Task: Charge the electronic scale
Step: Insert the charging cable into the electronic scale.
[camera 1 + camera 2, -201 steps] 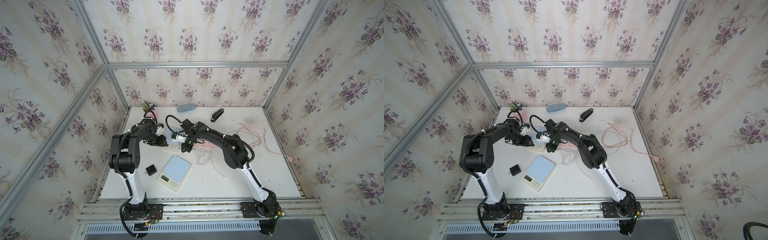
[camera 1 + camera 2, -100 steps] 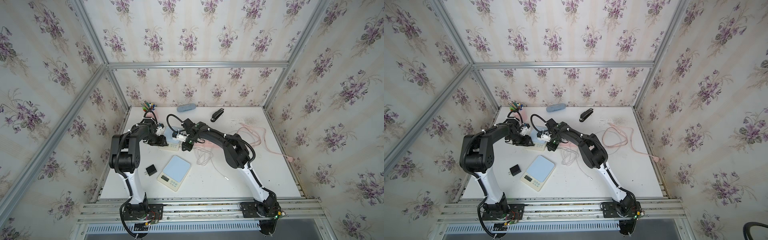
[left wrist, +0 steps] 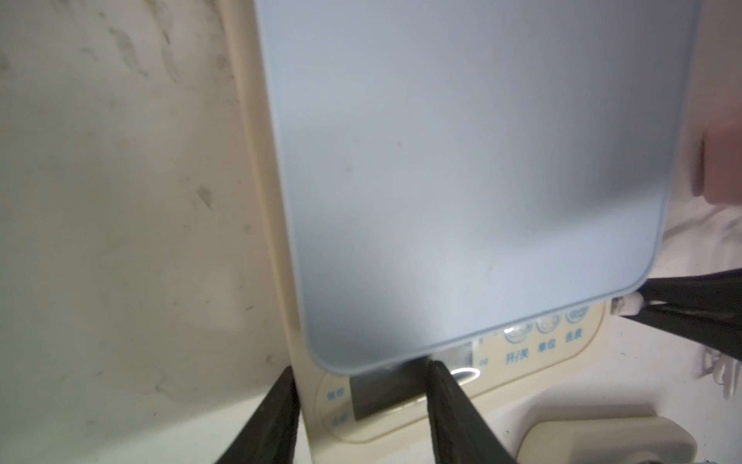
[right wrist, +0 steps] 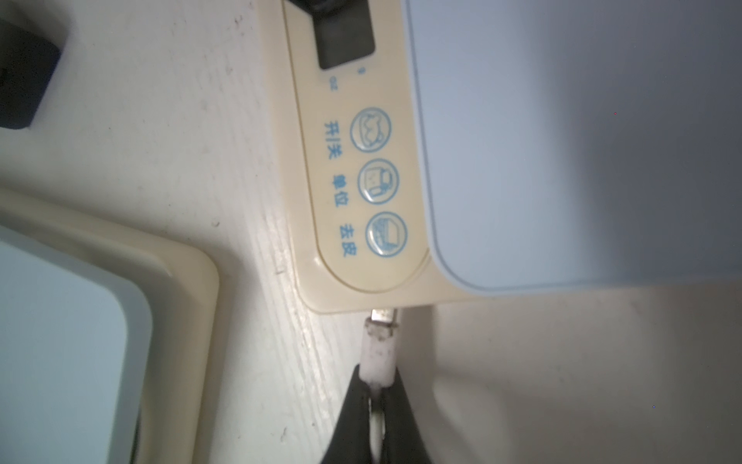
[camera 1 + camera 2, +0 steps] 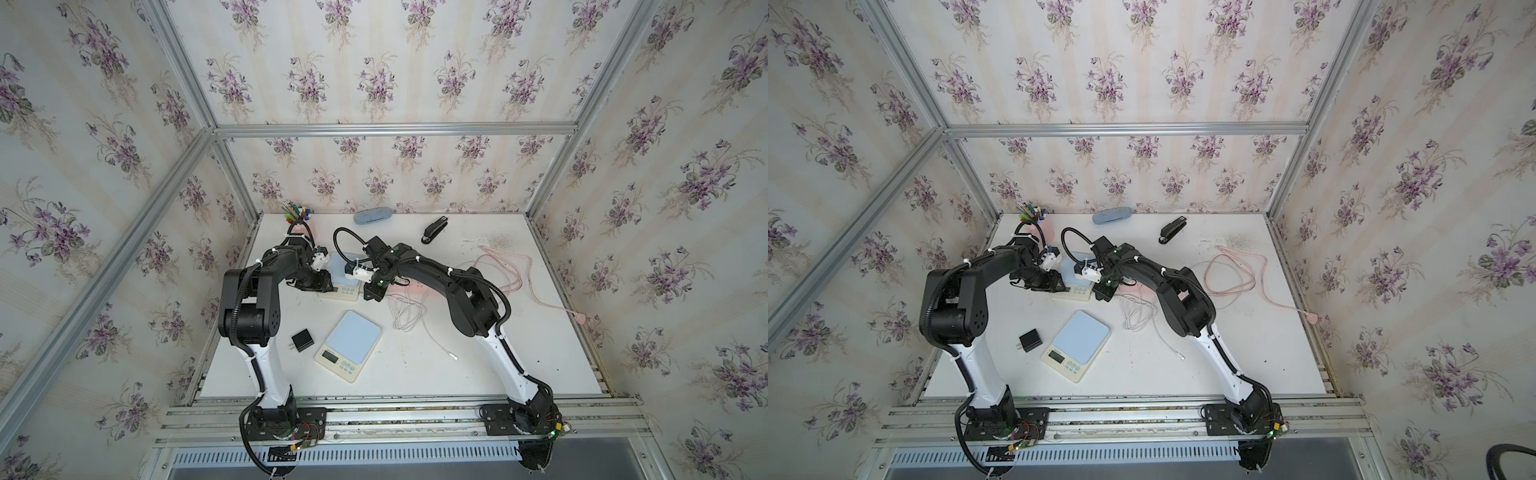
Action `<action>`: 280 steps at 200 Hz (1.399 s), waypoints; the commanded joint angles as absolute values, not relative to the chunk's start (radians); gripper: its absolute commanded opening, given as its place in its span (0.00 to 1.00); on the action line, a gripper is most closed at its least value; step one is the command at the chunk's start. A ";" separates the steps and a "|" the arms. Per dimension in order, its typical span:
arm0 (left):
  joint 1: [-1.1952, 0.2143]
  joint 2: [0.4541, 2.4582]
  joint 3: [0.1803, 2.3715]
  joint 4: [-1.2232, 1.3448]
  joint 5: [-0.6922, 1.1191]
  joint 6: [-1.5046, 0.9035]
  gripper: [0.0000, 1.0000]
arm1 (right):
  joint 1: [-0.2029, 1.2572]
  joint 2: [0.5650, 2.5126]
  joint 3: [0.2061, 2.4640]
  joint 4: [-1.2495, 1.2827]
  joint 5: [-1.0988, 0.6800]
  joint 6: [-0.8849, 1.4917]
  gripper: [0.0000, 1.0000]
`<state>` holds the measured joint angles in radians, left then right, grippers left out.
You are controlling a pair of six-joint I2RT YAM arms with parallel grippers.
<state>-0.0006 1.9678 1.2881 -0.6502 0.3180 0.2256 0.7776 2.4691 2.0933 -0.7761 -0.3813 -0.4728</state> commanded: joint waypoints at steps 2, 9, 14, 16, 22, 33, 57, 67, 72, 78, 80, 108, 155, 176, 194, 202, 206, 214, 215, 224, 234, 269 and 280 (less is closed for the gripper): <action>-0.040 1.988 1.269 -0.822 0.424 0.311 0.50 | 0.780 2.476 2.127 -0.515 -0.429 -0.502 0.00; -0.046 1.988 1.271 -0.821 0.418 0.313 0.49 | 0.780 2.478 2.132 -0.514 -0.432 -0.501 0.00; -0.050 1.989 1.270 -0.822 0.415 0.315 0.50 | 0.780 2.480 2.135 -0.513 -0.433 -0.500 0.00; -0.051 1.989 1.270 -0.822 0.415 0.315 0.50 | 0.781 2.480 2.136 -0.513 -0.434 -0.500 0.00; -0.055 1.991 1.270 -0.822 0.415 0.318 0.50 | 0.781 2.480 2.138 -0.511 -0.437 -0.500 0.00; -0.059 1.993 1.272 -0.821 0.416 0.318 0.50 | 0.780 2.480 2.139 -0.506 -0.444 -0.501 0.00; -0.062 1.991 1.275 -0.820 0.426 0.320 0.50 | 0.781 2.486 2.152 -0.508 -0.471 -0.508 0.00; -0.062 1.988 1.276 -0.819 0.429 0.322 0.50 | 0.784 2.490 2.156 -0.513 -0.490 -0.517 0.00; -0.061 1.987 1.274 -0.816 0.433 0.325 0.49 | 0.786 2.490 2.157 -0.515 -0.495 -0.521 0.00; -0.062 1.985 1.273 -0.814 0.439 0.325 0.49 | 0.789 2.491 2.158 -0.515 -0.494 -0.522 0.00; -0.062 1.984 1.273 -0.814 0.442 0.326 0.49 | 0.790 2.492 2.159 -0.515 -0.492 -0.524 0.00; -0.061 1.982 1.268 -0.808 0.464 0.326 0.49 | 0.801 2.508 2.162 -0.511 -0.443 -0.507 0.00; -0.061 1.979 1.266 -0.807 0.454 0.334 0.49 | 0.799 2.513 2.168 -0.504 -0.413 -0.517 0.00; -0.061 1.975 1.267 -0.805 0.450 0.334 0.49 | 0.802 2.504 2.160 -0.522 -0.504 -0.573 0.00; -0.061 1.970 1.270 -0.801 0.451 0.333 0.50 | 0.822 2.460 2.098 -0.489 -0.537 -0.612 0.00; -0.061 1.967 1.269 -0.798 0.445 0.330 0.51 | 0.834 2.443 2.070 -0.472 -0.537 -0.623 0.00; -0.062 1.964 1.269 -0.798 0.444 0.331 0.51 | 0.838 2.438 2.060 -0.466 -0.539 -0.623 0.00; -0.061 1.960 1.270 -0.797 0.434 0.329 0.51 | 0.843 2.436 2.056 -0.463 -0.547 -0.617 0.00; -0.061 1.959 1.270 -0.797 0.432 0.328 0.52 | 0.843 2.437 2.056 -0.463 -0.548 -0.616 0.00; -0.061 1.953 1.270 -0.795 0.417 0.328 0.53 | 0.846 2.438 2.057 -0.465 -0.551 -0.606 0.00; -0.059 1.946 1.270 -0.795 0.405 0.328 0.54 | 0.849 2.437 2.054 -0.465 -0.541 -0.596 0.00; -0.057 1.938 1.264 -0.793 0.403 0.323 0.53 | 0.848 2.436 2.057 -0.423 -0.395 -0.456 0.00; -0.058 1.939 1.258 -0.793 0.400 0.316 0.53 | 0.848 2.427 2.054 -0.404 -0.360 -0.401 0.00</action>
